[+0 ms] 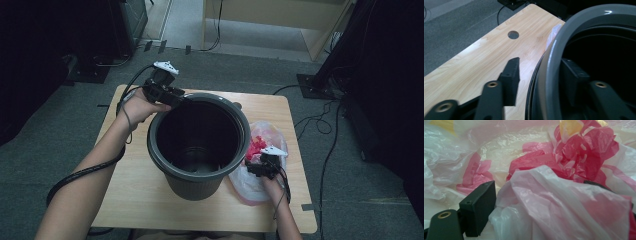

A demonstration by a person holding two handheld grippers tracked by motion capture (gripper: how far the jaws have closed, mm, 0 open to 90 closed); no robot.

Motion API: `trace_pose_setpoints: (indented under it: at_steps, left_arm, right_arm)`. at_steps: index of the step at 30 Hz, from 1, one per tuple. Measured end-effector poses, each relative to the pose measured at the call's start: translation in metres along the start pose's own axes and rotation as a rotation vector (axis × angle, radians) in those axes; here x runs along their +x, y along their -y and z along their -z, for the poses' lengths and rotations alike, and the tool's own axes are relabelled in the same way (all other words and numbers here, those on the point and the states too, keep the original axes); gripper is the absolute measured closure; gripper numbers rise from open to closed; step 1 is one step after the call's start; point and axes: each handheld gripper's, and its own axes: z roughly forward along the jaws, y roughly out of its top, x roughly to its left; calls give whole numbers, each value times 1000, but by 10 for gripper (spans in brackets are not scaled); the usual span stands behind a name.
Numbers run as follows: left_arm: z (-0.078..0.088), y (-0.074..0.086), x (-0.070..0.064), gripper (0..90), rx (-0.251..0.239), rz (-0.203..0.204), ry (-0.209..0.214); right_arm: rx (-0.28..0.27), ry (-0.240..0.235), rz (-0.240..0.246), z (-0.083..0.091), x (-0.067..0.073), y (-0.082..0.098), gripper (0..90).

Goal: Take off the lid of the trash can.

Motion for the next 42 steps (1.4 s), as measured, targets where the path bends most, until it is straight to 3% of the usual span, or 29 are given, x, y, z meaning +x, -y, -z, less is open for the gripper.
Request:
trace_pose_setpoints:
  at_steps: [4, 9, 11, 26, 34, 42]
  left_arm:
    - [1, -2, -2, 682, 4, -8, 13]
    - [2, -2, -1, 716, 9, -2, 15]
    - [3, -1, 1, 734, 6, 25, 22]
    - [9, -2, 10, 760, 4, 86, 74]
    - [19, -5, 13, 761, 3, 90, 70]
    - [28, -7, 19, 764, 5, 121, 76]
  right_arm:
    - [1, 2, 3, 0, 0, 0, 138]
    - [1, 1, 3, 0, 0, 0, 138]
    - [2, 1, 3, 0, 0, 0, 138]
    - [1, -1, 0, 0, 0, 0, 137]
    - [0, 1, 1, 0, 0, 0, 138]
    - [-1, -1, 1, 0, 0, 0, 137]
